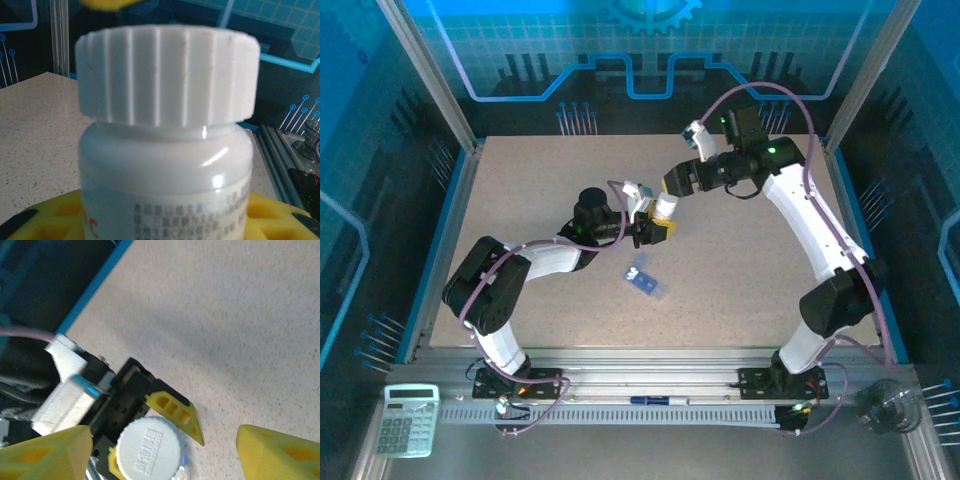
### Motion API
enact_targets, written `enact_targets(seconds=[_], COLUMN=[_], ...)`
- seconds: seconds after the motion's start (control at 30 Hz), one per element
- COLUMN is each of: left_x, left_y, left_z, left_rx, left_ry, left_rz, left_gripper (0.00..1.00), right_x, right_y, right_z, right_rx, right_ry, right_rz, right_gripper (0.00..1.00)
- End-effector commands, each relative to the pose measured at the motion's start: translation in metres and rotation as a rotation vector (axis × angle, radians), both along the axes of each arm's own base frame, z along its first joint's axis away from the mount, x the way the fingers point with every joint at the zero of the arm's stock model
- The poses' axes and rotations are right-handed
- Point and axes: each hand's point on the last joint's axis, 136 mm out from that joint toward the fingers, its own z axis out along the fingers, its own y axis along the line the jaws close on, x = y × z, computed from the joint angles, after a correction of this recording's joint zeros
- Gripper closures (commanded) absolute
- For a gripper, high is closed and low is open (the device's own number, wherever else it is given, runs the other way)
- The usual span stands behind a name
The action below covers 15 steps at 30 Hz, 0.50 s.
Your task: Sort the pills into containers
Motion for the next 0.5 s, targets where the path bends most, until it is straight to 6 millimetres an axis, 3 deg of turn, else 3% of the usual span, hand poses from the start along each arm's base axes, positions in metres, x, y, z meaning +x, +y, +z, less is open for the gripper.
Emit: enact_targets(seconds=[0.0,0.2,0.47], left_x=[-0.001,-0.002,-0.001], left_y=[-0.001,-0.002,-0.001], left_z=[0.028,0.027,0.027], left_rx=[-0.024,-0.022,-0.025], left_ry=[-0.079,-0.074,-0.073], left_rz=[-0.019,-0.022,-0.02], left_gripper=[1.0,1.0,1.0], right_x=[-0.018,-0.018,-0.02], right_y=[0.003,0.01,0.014], right_z=[-0.009,-0.019,-0.028], right_rx=[-0.082,-0.099,-0.102], right_ry=[0.02,0.037,0.056], right_rz=[0.081,0.097,0.101], right_gripper=[0.23,0.28,0.49])
